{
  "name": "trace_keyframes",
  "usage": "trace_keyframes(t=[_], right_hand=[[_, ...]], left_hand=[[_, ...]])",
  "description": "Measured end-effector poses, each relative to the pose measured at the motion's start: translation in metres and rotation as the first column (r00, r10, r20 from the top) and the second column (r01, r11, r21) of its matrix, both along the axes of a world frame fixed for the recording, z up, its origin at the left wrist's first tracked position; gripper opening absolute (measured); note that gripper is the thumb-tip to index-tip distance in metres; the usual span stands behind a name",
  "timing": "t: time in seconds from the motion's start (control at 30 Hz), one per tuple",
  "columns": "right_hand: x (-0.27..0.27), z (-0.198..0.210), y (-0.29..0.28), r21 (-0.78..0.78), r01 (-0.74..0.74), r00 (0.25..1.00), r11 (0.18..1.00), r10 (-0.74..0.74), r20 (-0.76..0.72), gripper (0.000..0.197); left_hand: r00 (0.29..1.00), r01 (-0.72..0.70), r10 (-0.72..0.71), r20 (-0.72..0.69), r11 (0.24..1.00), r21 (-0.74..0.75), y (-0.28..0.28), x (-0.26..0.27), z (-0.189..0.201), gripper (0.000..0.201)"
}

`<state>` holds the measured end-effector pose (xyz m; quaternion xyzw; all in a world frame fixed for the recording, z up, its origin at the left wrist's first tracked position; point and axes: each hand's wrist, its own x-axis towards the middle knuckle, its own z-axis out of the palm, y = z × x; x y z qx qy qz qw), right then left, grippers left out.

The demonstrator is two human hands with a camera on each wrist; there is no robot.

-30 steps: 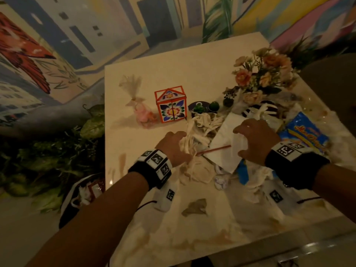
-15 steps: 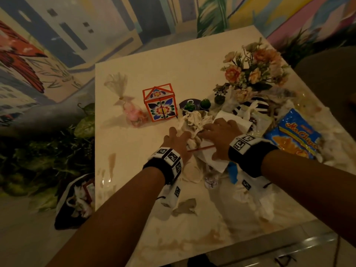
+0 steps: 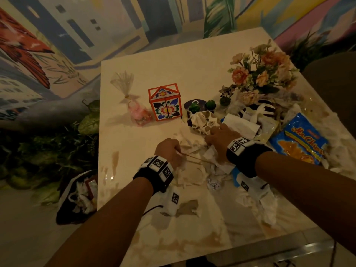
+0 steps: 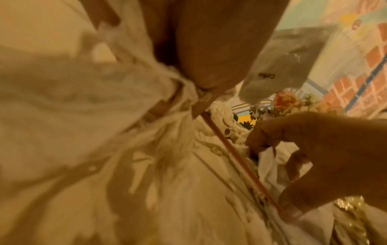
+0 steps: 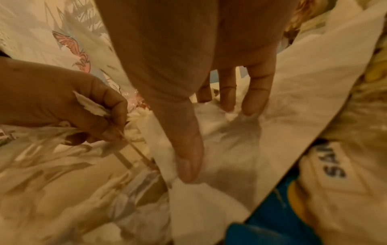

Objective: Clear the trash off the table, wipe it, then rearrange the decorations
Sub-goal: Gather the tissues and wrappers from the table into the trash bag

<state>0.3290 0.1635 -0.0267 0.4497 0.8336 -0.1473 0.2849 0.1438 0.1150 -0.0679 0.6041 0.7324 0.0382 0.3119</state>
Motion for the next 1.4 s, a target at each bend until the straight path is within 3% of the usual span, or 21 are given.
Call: trace_keyframes(t=[0.13, 0.3, 0.37, 0.43, 0.47, 0.53, 0.6, 0.7, 0.77, 0.87, 1.0, 1.2, 1.3, 1.4], right_hand=[[0.001, -0.001, -0.003, 0.038, 0.003, 0.999, 0.999, -0.001, -0.054, 0.022], [0.003, -0.009, -0.009, 0.066, 0.089, 0.971, 0.994, -0.071, -0.230, 0.020], [0.005, -0.011, -0.011, 0.031, 0.151, 0.950, 0.988, -0.136, -0.283, 0.027], [0.008, -0.013, -0.010, -0.011, 0.166, 0.951, 0.986, -0.163, -0.263, 0.063], [0.008, -0.012, -0.010, -0.020, 0.163, 0.958, 0.986, -0.163, -0.237, 0.072], [0.006, -0.012, -0.008, -0.026, 0.147, 0.968, 0.989, -0.150, -0.200, 0.062], [0.003, -0.014, -0.007, -0.026, 0.133, 0.975, 0.991, -0.135, -0.177, 0.043], [0.000, -0.013, -0.008, -0.007, 0.115, 0.982, 0.993, -0.115, -0.153, 0.032], [-0.001, -0.013, -0.008, 0.011, 0.102, 0.983, 0.995, -0.099, -0.156, 0.025], [0.000, -0.013, -0.009, 0.045, 0.072, 0.980, 0.996, -0.062, -0.190, 0.014], [-0.003, -0.009, -0.011, -0.003, 0.064, 0.975, 0.998, -0.063, -0.213, 0.016], [0.007, 0.023, -0.013, -0.047, 0.270, 0.905, 0.962, -0.270, -0.328, 0.038], [0.018, 0.041, -0.012, 0.000, 0.326, 0.853, 0.945, -0.294, -0.430, 0.015], [0.026, 0.058, -0.009, -0.029, 0.396, 0.761, 0.918, -0.346, -0.548, 0.016]], left_hand=[[0.991, -0.108, 0.105, 0.085, 0.994, 0.028, -0.002, -0.002, 0.005, 0.018], [0.953, -0.274, 0.273, 0.129, 0.962, -0.010, 0.003, 0.007, 0.009, 0.034], [0.952, -0.289, 0.289, 0.097, 0.957, -0.023, 0.005, 0.011, 0.010, 0.050], [0.956, -0.284, 0.283, 0.080, 0.959, -0.004, 0.007, 0.015, 0.009, 0.071], [0.958, -0.276, 0.274, 0.083, 0.961, 0.004, 0.008, 0.016, 0.008, 0.079], [0.963, -0.253, 0.252, 0.098, 0.967, 0.000, 0.010, 0.018, 0.006, 0.088], [0.985, -0.165, 0.165, 0.058, 0.986, 0.001, 0.011, 0.018, 0.005, 0.079], [1.000, 0.015, -0.015, -0.010, 1.000, 0.025, 0.011, 0.018, 0.006, 0.047], [0.999, 0.052, -0.052, -0.001, 0.998, 0.042, 0.012, 0.019, 0.006, 0.027], [0.998, 0.069, -0.069, -0.002, 0.997, 0.038, 0.012, 0.020, 0.002, 0.017], [0.997, 0.071, -0.071, -0.018, 0.996, 0.044, 0.012, 0.018, -0.002, 0.013], [0.979, -0.175, 0.163, 0.123, 0.980, 0.090, 0.009, 0.002, 0.005, 0.014], [0.963, -0.235, 0.211, 0.167, 0.962, 0.137, 0.005, -0.008, 0.019, 0.018], [0.940, -0.284, 0.238, 0.244, 0.943, 0.175, 0.003, -0.015, 0.040, 0.020]])
